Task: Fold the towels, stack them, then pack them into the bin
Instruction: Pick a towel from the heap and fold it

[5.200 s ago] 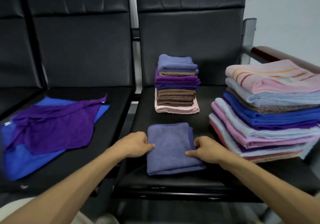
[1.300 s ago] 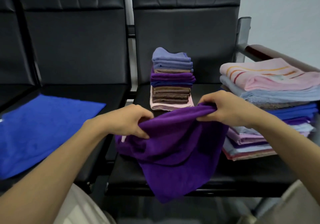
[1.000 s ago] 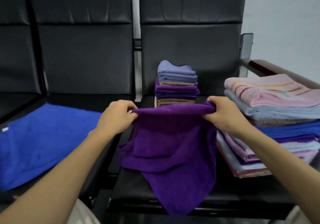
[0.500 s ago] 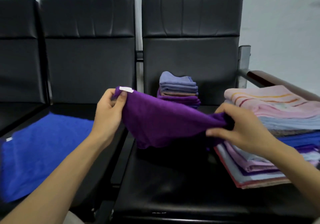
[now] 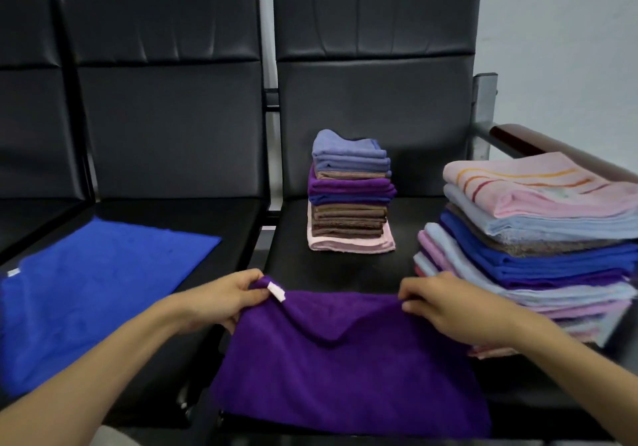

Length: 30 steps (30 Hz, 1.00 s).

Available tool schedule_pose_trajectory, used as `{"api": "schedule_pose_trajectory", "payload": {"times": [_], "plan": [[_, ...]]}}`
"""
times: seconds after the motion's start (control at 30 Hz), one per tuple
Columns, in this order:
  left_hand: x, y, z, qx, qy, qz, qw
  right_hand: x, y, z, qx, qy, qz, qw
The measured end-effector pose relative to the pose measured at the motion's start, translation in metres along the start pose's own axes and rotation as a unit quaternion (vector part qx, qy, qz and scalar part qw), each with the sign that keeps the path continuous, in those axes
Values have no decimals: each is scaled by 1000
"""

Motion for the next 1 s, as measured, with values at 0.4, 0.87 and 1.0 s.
{"api": "schedule_pose_trajectory", "payload": {"times": [0.4,0.87,1.0], "plan": [[-21,-24,-28,-1,-27,144,989,-34,46,36,110,175,34,978],[-9,-15,-37,-132,-141,80,978,-22,61,-29,52,-49,18,997],[-8,-11,-34,-144,-115,73,980,-15,88,-30,14,-11,-153,988]]}}
Point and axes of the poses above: each hand's wrist, its own x-axis away from the middle knuckle, its own y-axis out of the palm, z = x × y, the point moved 7 cm from there along -x, towards the middle knuckle, and after that the axes turned 8 degrees about x, right-handed, at the moved point
